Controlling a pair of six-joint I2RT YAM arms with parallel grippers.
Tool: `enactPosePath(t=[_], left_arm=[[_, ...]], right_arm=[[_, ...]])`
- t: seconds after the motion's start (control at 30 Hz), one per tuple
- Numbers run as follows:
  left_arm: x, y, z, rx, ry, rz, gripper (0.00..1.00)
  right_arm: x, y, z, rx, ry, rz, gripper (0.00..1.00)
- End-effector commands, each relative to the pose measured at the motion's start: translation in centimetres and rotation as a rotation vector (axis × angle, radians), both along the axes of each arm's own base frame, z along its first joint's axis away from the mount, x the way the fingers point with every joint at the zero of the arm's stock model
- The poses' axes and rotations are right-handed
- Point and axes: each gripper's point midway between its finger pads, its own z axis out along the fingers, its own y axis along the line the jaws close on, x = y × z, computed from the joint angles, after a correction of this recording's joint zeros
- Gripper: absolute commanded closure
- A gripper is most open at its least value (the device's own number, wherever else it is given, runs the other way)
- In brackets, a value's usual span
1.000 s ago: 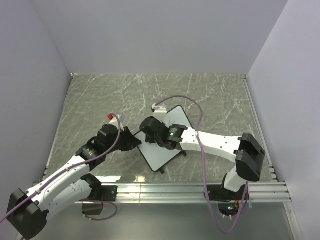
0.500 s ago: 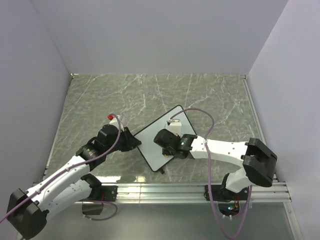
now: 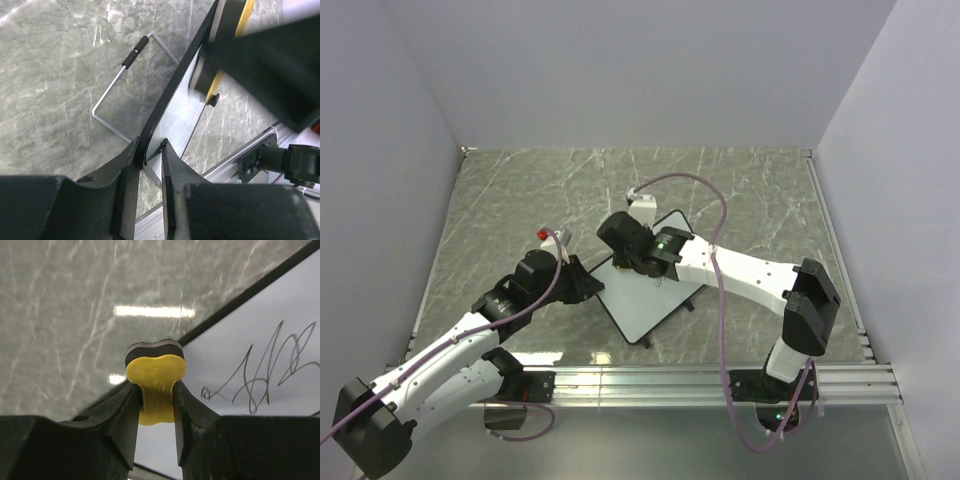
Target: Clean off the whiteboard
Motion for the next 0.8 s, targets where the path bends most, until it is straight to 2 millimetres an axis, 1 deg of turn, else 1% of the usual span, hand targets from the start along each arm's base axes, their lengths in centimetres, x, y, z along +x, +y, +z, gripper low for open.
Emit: enactPosePath(t=[0.0, 0.03, 0.07, 0.1, 0.13, 0.17, 0.2, 0.23, 0.3, 0.33, 0.4, 0.43, 0.47, 0.5, 0.57, 0.63, 0.7, 0.77], left_arm=[[-1.1, -0.4, -0.6, 0.03, 0.016, -0.066, 1.0], [-1.1, -0.4, -0.6, 0.03, 0.018, -0.065, 1.0], [-1.2, -0.5, -0.7, 0.03, 0.02, -0.068, 1.0], [-1.2, -0.5, -0.7, 0.031, 0.021, -0.069, 1.0], [-1.2, -0.5, -0.7, 0.033, 0.022, -0.07, 1.0], [-1.2, -0.5, -0.8, 0.033, 0.023, -0.072, 1.0], [-1.2, -0.6, -0.8, 0.034, 0.025, -0.073, 1.0], [-1.2, -0.6, -0.9, 0.035, 0.025, -0.075, 1.0], [-1.2, -0.6, -1.1, 0.037, 0.03, -0.077, 1.0], [-1.2, -0.6, -1.0, 0.037, 0.027, -0.077, 1.0], [-1.2, -0.7, -1.2, 0.042, 0.033, -0.079, 1.0], [-1.2, -0.6, -1.1, 0.043, 0.033, -0.078, 1.0], [-1.2, -0.6, -1.1, 0.043, 0.033, -0.078, 1.0], [-1.2, -0.6, -1.0, 0.041, 0.028, -0.077, 1.0], [-1.1, -0.6, -1.0, 0.041, 0.028, -0.073, 1.0], [-1.1, -0.5, -1.0, 0.041, 0.025, -0.069, 1.0], [-1.0, -0.4, -0.9, 0.04, 0.02, -0.06, 1.0], [-1.0, -0.3, -0.9, 0.041, 0.017, -0.052, 1.0]], right_arm=[[3.8, -0.8, 1.6, 0.005, -0.063, -0.081, 1.0], [4.2, -1.2, 1.6, 0.009, -0.063, -0.095, 1.0], [4.5, -2.0, 0.9, -0.003, -0.053, -0.11, 1.0], [4.7, -2.3, 0.7, 0.01, -0.054, -0.122, 1.0], [4.6, -2.7, 0.5, 0.015, -0.047, -0.126, 1.0], [4.5, -3.6, -0.7, -0.001, -0.032, -0.14, 1.0], [4.2, -4.0, -1.5, 0.0, -0.018, -0.149, 1.0], [3.5, -4.8, -2.9, -0.019, 0.006, -0.149, 1.0], [2.8, -5.2, -4.1, -0.01, 0.029, -0.156, 1.0], [1.8, -5.9, -5.6, -0.026, 0.061, -0.152, 1.0], [0.3, -5.8, -6.8, -0.015, 0.084, -0.146, 1.0], [-0.8, -6.3, -7.8, -0.025, 0.104, -0.14, 1.0], [-1.4, -6.2, -8.2, -0.02, 0.111, -0.132, 1.0], [-2.6, -5.8, -8.5, -0.014, 0.119, -0.115, 1.0], [-3.9, -6.0, -9.1, -0.022, 0.13, -0.102, 1.0], [-4.6, -6.1, -9.1, -0.024, 0.134, -0.095, 1.0], [-4.5, -6.2, -8.7, -0.026, 0.128, -0.097, 1.0], [-4.1, -5.7, -7.3, -0.005, 0.103, -0.086, 1.0]])
